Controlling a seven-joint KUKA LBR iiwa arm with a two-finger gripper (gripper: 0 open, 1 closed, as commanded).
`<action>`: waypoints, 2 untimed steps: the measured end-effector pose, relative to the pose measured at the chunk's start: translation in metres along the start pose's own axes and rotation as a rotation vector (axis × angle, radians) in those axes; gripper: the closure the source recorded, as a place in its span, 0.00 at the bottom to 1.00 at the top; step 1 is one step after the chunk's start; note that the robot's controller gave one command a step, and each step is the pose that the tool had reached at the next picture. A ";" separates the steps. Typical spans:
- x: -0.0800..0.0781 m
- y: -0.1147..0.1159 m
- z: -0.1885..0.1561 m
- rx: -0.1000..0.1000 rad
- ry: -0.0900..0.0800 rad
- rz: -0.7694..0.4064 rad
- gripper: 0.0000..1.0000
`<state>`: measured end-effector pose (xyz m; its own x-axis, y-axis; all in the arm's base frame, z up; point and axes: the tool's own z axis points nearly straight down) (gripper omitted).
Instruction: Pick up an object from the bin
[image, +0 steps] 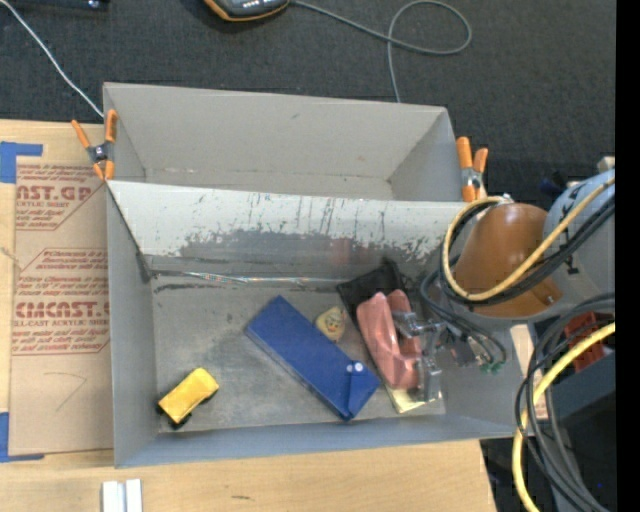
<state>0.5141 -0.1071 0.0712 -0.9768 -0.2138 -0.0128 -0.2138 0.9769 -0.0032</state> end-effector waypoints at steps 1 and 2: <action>-0.028 -0.020 0.000 0.002 0.002 -0.244 1.00; -0.028 -0.020 0.000 0.002 0.003 -0.244 1.00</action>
Offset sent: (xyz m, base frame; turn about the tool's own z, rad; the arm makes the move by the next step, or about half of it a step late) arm 0.0000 0.0000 0.0000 0.0000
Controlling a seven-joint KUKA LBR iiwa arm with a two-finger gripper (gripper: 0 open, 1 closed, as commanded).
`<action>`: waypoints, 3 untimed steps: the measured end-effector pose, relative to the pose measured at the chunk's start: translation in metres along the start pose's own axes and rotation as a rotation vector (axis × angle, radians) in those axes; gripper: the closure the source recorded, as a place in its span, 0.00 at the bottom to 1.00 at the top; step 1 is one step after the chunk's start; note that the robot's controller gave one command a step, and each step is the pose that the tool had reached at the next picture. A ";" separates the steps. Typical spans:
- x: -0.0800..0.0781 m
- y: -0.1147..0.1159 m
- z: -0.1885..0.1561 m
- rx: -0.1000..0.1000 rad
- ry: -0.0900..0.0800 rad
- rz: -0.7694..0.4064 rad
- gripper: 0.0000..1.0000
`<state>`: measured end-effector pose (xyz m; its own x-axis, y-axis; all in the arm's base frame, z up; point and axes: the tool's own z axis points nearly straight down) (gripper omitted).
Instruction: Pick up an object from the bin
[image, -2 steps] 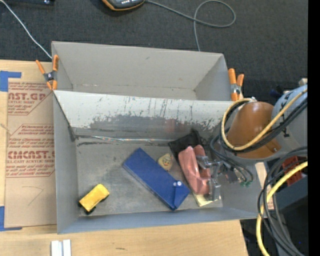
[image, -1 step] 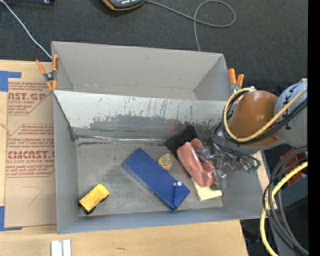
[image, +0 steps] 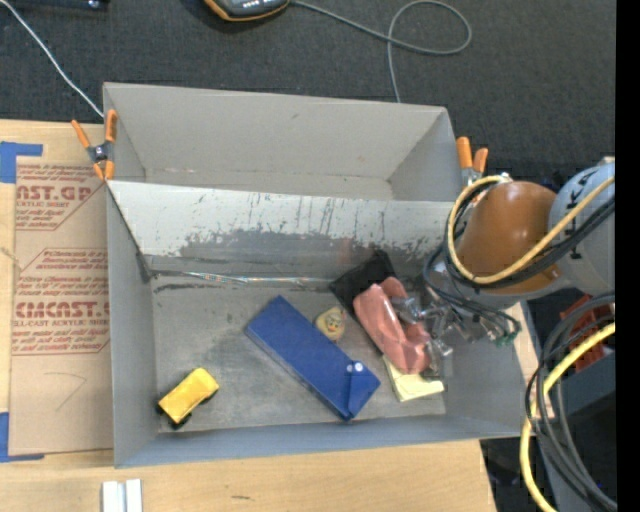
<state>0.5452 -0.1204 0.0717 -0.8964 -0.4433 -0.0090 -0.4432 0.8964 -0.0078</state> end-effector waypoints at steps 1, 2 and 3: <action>-0.001 -0.002 -0.001 0.001 0.001 -0.019 1.00; -0.006 -0.006 -0.008 -0.002 0.004 -0.036 1.00; -0.011 -0.013 -0.006 -0.009 0.014 -0.051 1.00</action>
Offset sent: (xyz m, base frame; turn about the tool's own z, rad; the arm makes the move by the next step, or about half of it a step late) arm 0.0091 -0.0032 0.0089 -0.0360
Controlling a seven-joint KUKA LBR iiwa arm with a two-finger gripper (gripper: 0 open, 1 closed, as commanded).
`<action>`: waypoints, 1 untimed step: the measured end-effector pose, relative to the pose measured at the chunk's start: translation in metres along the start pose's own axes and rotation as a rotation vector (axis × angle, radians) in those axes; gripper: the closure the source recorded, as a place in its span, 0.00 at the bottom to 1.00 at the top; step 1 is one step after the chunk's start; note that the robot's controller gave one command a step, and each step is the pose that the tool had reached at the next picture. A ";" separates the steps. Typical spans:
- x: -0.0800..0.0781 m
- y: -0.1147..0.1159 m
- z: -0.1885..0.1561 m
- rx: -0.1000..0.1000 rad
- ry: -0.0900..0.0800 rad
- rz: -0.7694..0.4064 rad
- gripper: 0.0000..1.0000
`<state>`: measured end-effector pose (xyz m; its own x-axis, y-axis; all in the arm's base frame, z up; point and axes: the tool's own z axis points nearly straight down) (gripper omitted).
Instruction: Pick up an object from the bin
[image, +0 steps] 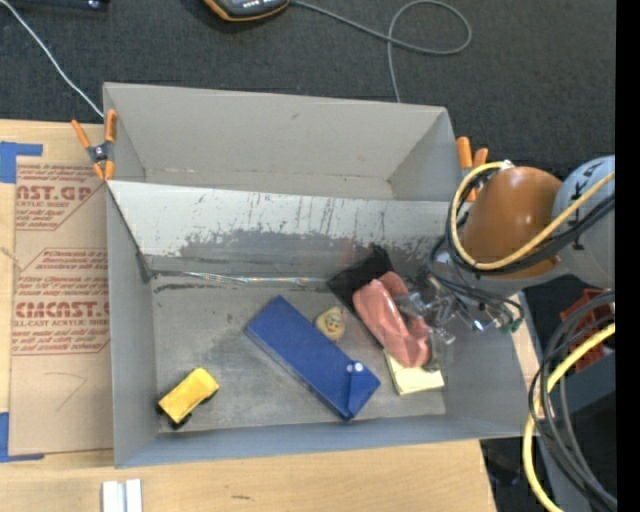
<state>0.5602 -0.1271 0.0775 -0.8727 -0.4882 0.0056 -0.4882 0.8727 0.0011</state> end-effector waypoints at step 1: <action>-0.003 -0.002 0.000 -0.006 0.007 0.010 1.00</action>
Offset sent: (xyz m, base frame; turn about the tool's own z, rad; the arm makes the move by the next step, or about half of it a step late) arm 0.0119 -0.0069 0.0066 0.0377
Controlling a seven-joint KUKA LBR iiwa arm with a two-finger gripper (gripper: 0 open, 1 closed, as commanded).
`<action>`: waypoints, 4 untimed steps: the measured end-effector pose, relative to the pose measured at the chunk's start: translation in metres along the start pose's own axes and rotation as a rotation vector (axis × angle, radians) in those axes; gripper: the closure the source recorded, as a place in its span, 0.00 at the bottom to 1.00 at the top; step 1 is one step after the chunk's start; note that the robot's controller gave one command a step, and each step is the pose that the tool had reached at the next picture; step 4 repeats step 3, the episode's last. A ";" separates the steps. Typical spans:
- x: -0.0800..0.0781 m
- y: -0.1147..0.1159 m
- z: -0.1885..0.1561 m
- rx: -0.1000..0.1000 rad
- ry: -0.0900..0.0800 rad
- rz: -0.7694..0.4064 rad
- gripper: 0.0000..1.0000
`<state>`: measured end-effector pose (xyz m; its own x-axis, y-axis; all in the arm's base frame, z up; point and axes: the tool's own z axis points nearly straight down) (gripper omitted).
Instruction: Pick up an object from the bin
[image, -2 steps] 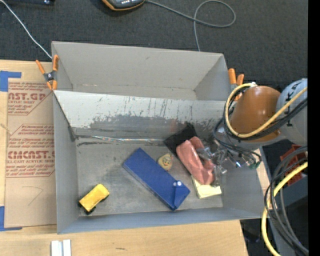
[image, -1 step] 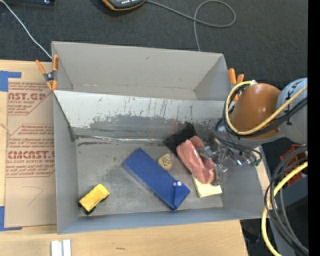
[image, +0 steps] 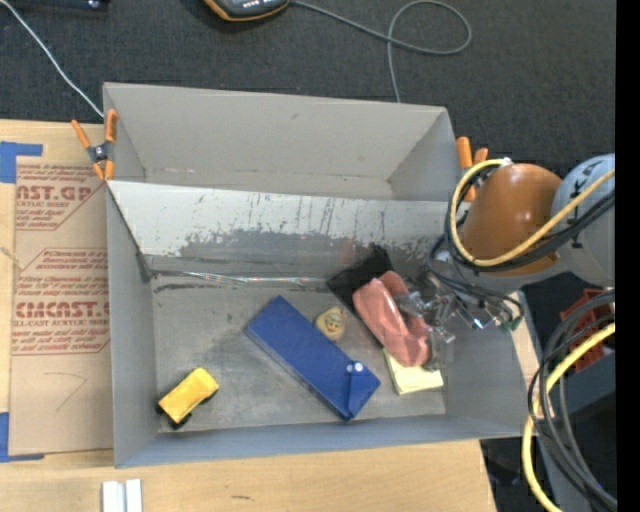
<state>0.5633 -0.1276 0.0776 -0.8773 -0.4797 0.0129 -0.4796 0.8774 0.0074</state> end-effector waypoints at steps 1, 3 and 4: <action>-0.004 -0.003 -0.003 -0.009 0.006 0.020 1.00; -0.006 -0.005 -0.003 -0.019 0.016 0.022 1.00; -0.006 -0.005 -0.003 -0.019 0.016 0.022 1.00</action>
Offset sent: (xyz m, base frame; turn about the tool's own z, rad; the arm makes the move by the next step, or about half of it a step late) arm 0.0089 -0.0128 0.0016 0.0053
